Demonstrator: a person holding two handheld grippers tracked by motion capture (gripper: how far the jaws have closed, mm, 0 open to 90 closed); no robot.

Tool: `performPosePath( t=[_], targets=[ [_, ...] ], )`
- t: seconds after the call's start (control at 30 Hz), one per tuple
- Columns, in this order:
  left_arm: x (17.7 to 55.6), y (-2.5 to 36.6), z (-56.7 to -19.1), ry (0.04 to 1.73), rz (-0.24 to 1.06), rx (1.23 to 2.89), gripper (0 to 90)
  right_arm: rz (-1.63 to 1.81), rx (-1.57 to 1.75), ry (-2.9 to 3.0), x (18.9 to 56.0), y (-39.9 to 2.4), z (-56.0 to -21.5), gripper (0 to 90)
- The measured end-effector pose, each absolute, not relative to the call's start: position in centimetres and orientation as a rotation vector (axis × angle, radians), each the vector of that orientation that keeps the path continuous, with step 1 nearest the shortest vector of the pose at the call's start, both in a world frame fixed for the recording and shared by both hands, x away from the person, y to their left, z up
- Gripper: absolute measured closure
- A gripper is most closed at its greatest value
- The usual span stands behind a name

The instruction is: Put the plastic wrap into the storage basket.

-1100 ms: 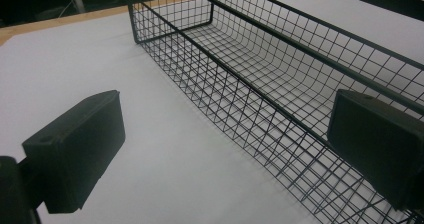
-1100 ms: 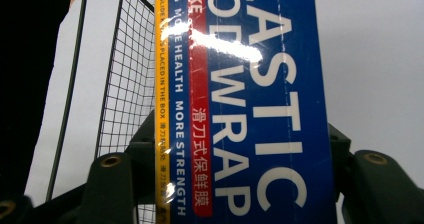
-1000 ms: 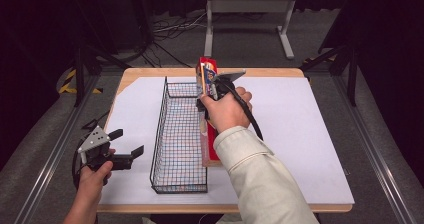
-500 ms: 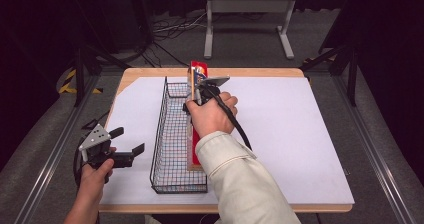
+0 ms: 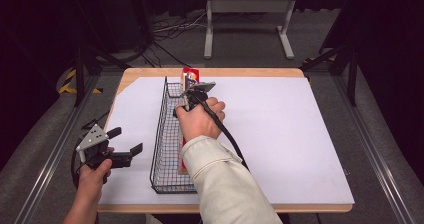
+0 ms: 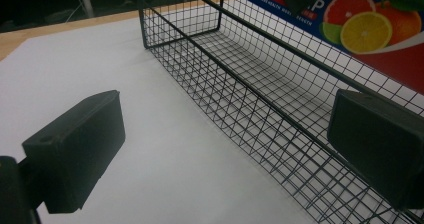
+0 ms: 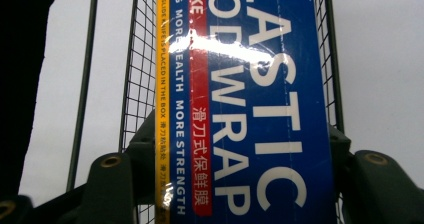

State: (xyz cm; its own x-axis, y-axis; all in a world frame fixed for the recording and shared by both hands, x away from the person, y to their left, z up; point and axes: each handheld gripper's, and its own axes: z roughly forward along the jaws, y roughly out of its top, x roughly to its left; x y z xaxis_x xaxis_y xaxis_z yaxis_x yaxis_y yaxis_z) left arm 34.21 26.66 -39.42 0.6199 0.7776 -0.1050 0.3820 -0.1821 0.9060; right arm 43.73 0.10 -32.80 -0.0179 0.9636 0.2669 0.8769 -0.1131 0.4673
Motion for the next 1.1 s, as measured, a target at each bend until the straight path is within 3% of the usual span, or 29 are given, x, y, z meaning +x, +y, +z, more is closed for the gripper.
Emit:
performPosePath(
  t=[1.1],
  targets=[
    [34.2, 26.7, -39.6, 0.934, 0.449, 1.786, 2.7, 0.615, 2.087, 1.978, 44.3, 2.3, -37.4, 40.3]
  ],
)
